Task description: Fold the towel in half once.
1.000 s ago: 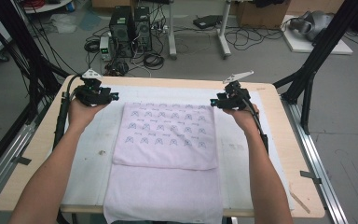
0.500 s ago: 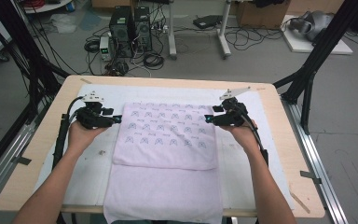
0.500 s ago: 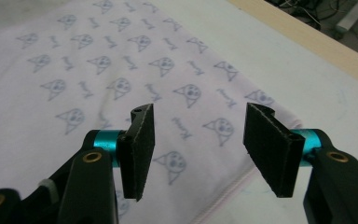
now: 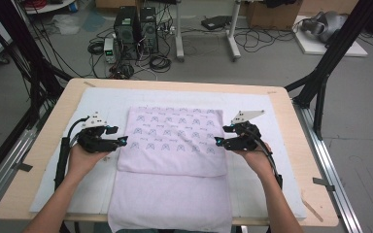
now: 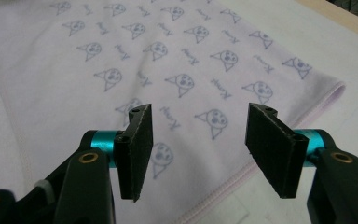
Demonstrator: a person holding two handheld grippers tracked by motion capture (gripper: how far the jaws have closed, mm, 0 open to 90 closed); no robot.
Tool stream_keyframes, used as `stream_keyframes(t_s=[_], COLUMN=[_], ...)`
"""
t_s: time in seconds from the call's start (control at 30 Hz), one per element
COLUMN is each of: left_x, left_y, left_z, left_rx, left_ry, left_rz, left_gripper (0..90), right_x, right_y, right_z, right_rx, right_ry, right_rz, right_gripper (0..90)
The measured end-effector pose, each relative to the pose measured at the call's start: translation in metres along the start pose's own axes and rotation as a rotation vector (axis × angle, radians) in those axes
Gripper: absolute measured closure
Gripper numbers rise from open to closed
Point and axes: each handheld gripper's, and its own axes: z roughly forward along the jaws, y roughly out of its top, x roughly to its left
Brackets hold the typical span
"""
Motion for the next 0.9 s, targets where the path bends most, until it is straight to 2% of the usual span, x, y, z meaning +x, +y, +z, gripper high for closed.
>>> stream_keyframes(t_s=[0.27,0.37,0.47,0.53,0.63,0.8,0.9], left_x=[-0.014,-0.016,-0.02,-0.023,-0.028,-0.032,-0.035], left_y=[-0.019,-0.026,-0.033,-0.034,-0.032,-0.034,-0.04], left_z=[0.0,0.002,0.002,0.002,0.0,-0.002,-0.001], left_rx=[0.022,0.033,0.048,0.064,0.053,0.063,0.065], left_ry=[-0.012,-0.022,-0.034,-0.038,-0.043,-0.056,-0.068], left_rz=[0.019,0.019,0.02,0.036,0.062,0.076,0.065], left_gripper=[41.8,43.5,45.1,45.7,48.6,51.8,53.2], right_x=[0.013,0.018,0.025,0.028,0.032,0.039,0.044], right_y=[-0.019,-0.021,-0.025,-0.03,-0.037,-0.042,-0.042], right_z=[-0.002,-0.001,-0.001,0.0,0.002,0.006,0.009], right_rx=[0.013,0.058,0.041,0.043,0.042,0.053,0.062], right_ry=[0.006,0.011,0.018,0.022,0.034,0.054,0.061], right_rz=[-0.004,-0.023,-0.037,-0.03,-0.029,-0.03,-0.058], right_gripper=[41.5,41.5,42.7,42.9,43.6,44.3,46.4])
